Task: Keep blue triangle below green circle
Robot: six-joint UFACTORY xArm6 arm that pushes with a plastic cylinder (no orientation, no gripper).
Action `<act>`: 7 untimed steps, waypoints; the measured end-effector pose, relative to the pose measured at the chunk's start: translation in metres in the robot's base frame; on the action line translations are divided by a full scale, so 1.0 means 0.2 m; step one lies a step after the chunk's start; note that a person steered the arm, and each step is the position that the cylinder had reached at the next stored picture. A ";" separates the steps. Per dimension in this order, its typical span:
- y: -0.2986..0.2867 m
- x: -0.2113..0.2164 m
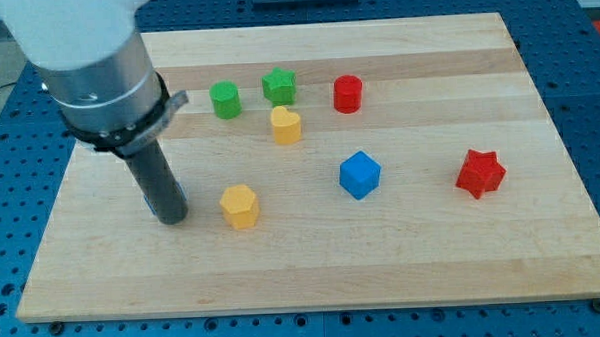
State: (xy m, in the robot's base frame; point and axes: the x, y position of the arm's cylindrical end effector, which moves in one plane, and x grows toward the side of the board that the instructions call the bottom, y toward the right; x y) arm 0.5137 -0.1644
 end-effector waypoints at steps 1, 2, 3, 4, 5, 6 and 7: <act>-0.09 -0.06; -0.27 -0.07; -0.27 -0.16; -0.08 -0.29; 0.04 -0.32; 0.06 -0.27; 0.15 -0.32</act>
